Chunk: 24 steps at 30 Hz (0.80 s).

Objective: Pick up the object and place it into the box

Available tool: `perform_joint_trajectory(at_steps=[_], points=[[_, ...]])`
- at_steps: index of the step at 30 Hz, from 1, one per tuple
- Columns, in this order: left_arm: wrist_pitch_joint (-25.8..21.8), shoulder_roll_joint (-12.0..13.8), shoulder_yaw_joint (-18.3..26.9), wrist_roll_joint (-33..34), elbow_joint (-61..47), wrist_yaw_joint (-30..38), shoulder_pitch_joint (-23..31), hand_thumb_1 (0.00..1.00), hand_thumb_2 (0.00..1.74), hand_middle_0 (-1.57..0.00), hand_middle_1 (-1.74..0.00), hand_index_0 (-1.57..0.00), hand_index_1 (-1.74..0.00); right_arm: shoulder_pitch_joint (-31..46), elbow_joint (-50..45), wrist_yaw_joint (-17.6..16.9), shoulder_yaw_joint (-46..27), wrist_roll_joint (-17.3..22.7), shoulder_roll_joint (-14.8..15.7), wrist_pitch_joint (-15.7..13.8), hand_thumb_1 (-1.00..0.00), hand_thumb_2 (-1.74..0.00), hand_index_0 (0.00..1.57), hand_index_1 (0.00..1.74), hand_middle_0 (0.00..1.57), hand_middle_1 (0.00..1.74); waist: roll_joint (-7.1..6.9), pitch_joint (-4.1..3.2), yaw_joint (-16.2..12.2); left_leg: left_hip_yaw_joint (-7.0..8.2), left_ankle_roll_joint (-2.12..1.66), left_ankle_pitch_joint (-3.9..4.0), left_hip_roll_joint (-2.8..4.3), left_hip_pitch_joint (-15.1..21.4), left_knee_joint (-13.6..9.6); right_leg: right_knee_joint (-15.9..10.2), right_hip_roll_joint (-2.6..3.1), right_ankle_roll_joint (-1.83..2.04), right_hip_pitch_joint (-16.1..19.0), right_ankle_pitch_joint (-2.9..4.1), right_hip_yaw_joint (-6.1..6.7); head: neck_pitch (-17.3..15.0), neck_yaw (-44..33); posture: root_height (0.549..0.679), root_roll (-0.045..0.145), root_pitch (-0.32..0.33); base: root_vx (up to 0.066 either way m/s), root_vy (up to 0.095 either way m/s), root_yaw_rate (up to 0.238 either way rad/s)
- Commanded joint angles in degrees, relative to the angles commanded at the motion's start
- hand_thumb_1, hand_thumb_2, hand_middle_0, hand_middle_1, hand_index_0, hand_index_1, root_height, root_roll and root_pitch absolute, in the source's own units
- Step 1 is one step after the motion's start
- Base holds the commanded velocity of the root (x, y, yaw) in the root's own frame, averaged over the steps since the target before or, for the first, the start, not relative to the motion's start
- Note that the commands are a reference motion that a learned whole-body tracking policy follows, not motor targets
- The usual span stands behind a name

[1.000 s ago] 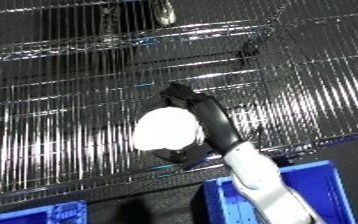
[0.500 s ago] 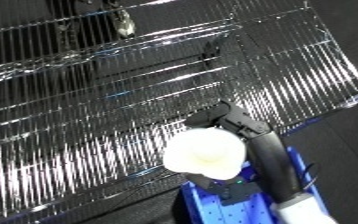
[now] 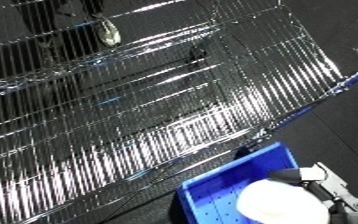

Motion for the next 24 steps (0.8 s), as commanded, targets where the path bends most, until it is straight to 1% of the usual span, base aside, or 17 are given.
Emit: perform_joint_trajectory(at_steps=[1, 3, 5, 6, 8, 11, 12, 15, 18, 21, 24], points=[[-0.1, -0.07, -0.14, -0.01, 0.15, -0.04, 0.1, 0.0, 0.0, 0.0, 0.0, 0.0, 0.0, 0.25, 1.65, 0.63, 0.15, 0.46, 0.53, -0.05, -0.85, -1.48, 1.33, 1.48, 1.33, 1.48, 0.1, 0.0, -0.14, 0.02, 0.0, -0.06, -0.06, 0.04, 0.12, 0.12, -0.01, -0.06, 0.0, -0.04, 0.05, -0.9, 0.78, 0.643, 0.053, 0.069, -0.027, -0.004, -0.103], [-0.32, -0.24, -0.65, -0.25, 0.49, 0.05, 0.1, 0.0, 0.0, 0.0, 0.0, 0.0, 0.0, 0.76, 5.4, 2.04, 0.5, 2.06, 1.27, 0.79, -0.85, -1.48, 1.33, 1.48, 1.33, 1.48, 0.38, 0.0, -0.29, 0.04, 0.03, -0.21, -0.25, 0.22, 0.31, 0.31, -0.08, -0.19, 0.1, -0.11, 0.17, -4.02, 3.83, 0.643, 0.055, 0.064, -0.023, 0.005, -0.084], [-0.47, -0.35, -1.53, -0.75, 0.82, 0.3, -0.23, 0.0, 0.0, 0.0, 0.0, 0.0, 0.0, 0.72, 10.18, 3.77, 1.05, 3.66, 1.31, 1.91, -0.85, -1.48, 1.33, 1.48, 1.33, 1.48, 0.77, 0.0, -0.23, 0.02, 0.04, -0.38, -0.51, 0.56, 0.39, 0.21, -0.18, -0.35, 0.38, -0.12, 0.27, -7.45, 6.85, 0.643, 0.058, 0.059, -0.023, 0.016, -0.041], [-0.51, -0.4, -2.07, -1.07, 1.01, 0.44, -0.49, 0.0, 0.0, 0.0, 0.0, 0.0, 0.0, 0.43, 12.99, 4.96, 1.48, 5.08, 1.16, 2.42, -0.85, -1.48, 1.33, 1.48, 1.33, 1.48, 1.0, 0.0, -0.15, 0.0, 0.03, -0.42, -0.66, 0.78, 0.36, 0.07, -0.25, -0.45, 0.58, -0.08, 0.31, -8.76, 7.97, 0.644, 0.06, 0.057, -0.021, 0.025, -0.019], [-0.55, -0.45, -3.19, -1.61, 1.4, 0.59, -1.02, 0.0, 0.0, 0.0, 0.0, 0.0, 0.0, -0.73, 19.25, 7.59, 2.63, 8.36, 0.9, 3.37, -0.85, -1.48, 1.33, 1.48, 1.33, 1.48, 1.5, 0.0, 0.16, -0.14, -0.04, -0.43, -1.02, 1.24, 0.24, -0.22, -0.33, -0.68, 1.0, 0.02, 0.4, -12.78, 12.5, 0.644, 0.063, 0.051, -0.018, 0.025, 0.01], [-0.41, -0.23, -4.77, -2.35, 2.16, 0.34, -1.89, 0.0, 0.0, 0.0, 0.0, 0.0, 0.0, -3.02, 28.54, 11.25, 4.7, 12.51, 0.69, 4.53, -0.85, -1.48, 1.33, 1.48, 1.33, 1.48, 2.21, 0.0, 0.7, -0.31, -0.17, -0.37, -1.53, 1.84, 0.0, -0.46, -0.42, -1.03, 1.56, 0.09, 0.45, -15.86, 16.9, 0.645, 0.067, 0.043, -0.01, 0.02, 0.031], [-0.38, -0.11, -5.24, -2.58, 2.54, 0.11, -2.19, 0.0, 0.0, 0.0, 0.0, 0.0, 0.0, -3.89, 31.35, 12.49, 5.33, 13.52, 0.65, 4.97, -0.85, -1.48, 1.33, 1.48, 1.33, 1.48, 2.41, 0.0, 0.87, -0.35, -0.21, -0.34, -1.68, 2.02, -0.1, -0.53, -0.45, -1.12, 1.74, 0.08, 0.44, -16.35, 17.98, 0.645, 0.068, 0.04, -0.003, 0.016, 0.038], [-0.47, 0.0, -6.25, -2.76, 3.82, -0.82, -2.93, 0.0, 0.0, 0.0, 0.0, 0.0, 0.0, -6.23, 38.69, 16.67, 6.61, 15.57, 0.77, 6.6, -0.7, -1.22, 1.1, 1.22, 1.1, 1.22, 2.94, 0.0, 1.37, -0.45, -0.26, -0.27, -2.1, 2.51, -0.38, -0.68, -0.58, -1.33, 2.22, -0.04, 0.37, -17.41, 20.76, 0.646, 0.072, 0.033, 0.004, 0.016, 0.038], [-0.47, -0.11, -6.8, -2.46, 4.59, -1.58, -3.46, 0.0, 0.0, 0.0, 0.0, 0.0, 0.0, -7.88, 43.87, 19.64, 7.3, 15.38, 0.78, 7.52, -0.55, -0.96, 0.86, 0.96, 0.86, 0.96, 3.36, -0.02, 1.83, -0.53, -0.25, -0.21, -2.47, 2.89, -0.64, -0.84, -0.67, -1.45, 2.59, -0.16, 0.29, -18.23, 22.08, 0.646, 0.076, 0.028, 0.013, 0.016, 0.04], [-0.3, -0.19, -7.32, -2.26, 4.89, -1.92, -3.99, 0.0, 0.0, 0.0, 0.0, 0.0, 0.0, -9.53, 47.33, 20.34, 7.85, 14.47, 0.73, 7.41, -0.4, -0.7, 0.63, 0.7, 0.63, 0.7, 3.61, -0.21, 2.16, -0.62, -0.28, -0.01, -2.8, 3.22, -1.13, -1.15, -0.67, -1.44, 2.82, -0.1, 0.19, -18.88, 22.45, 0.647, 0.078, 0.026, 0.016, 0.008, 0.053], [-0.11, -0.1, -7.62, -2.24, 4.9, -2.13, -4.31, 0.0, 0.0, 0.0, 0.0, 0.0, 0.0, -10.97, 49.56, 20.41, 8.38, 13.38, 1.0, 6.82, -0.25, -0.44, 0.39, 0.44, 0.39, 0.44, 3.68, -0.52, 2.27, -0.69, -0.31, 0.22, -3.03, 3.36, -1.62, -1.39, -0.54, -1.33, 2.81, 0.01, 0.13, -19.39, 22.6, 0.647, 0.078, 0.028, 0.009, 0.002, 0.043]])
